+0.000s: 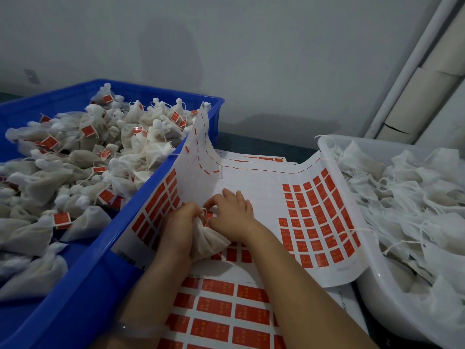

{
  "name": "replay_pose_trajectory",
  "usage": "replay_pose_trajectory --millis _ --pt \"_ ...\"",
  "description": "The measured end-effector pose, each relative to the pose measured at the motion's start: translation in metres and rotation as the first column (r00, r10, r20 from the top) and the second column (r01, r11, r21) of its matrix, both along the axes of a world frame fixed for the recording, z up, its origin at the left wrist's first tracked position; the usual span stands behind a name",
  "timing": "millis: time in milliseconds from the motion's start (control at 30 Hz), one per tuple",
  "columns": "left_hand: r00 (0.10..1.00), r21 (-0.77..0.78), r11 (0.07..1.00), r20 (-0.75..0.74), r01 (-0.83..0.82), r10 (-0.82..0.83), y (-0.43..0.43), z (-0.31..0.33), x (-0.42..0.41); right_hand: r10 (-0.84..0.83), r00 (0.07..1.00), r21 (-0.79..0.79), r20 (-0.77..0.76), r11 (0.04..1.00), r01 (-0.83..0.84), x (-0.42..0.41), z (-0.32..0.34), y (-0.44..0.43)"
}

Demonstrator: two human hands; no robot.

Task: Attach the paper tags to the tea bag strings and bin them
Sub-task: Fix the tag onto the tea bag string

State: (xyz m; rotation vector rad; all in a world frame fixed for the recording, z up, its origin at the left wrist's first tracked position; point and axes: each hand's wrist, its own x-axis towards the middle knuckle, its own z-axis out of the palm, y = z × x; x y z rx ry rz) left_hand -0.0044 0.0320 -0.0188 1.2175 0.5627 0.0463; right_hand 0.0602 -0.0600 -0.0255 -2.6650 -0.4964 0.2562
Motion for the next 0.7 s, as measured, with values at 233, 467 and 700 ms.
replay_pose_trajectory --millis 233,467,700 --pt "1.0 -0.022 1.0 0.012 -0.001 0.002 -0.0002 0.0 -0.0001 0.0 1.0 0.013 -0.006 1.0 0.0 0.0008 -0.0004 -0.0008" --pt "1.0 -0.013 1.0 0.018 -0.013 0.014 -0.0004 -0.0005 -0.0007 0.001 0.999 -0.038 -0.033 0.999 -0.002 0.0007 0.0021 0.0024" --pt "1.0 0.003 1.0 0.005 0.005 -0.005 0.0008 -0.0016 0.0002 0.004 1.0 -0.047 -0.01 0.999 -0.005 0.0005 0.0047 0.0014"
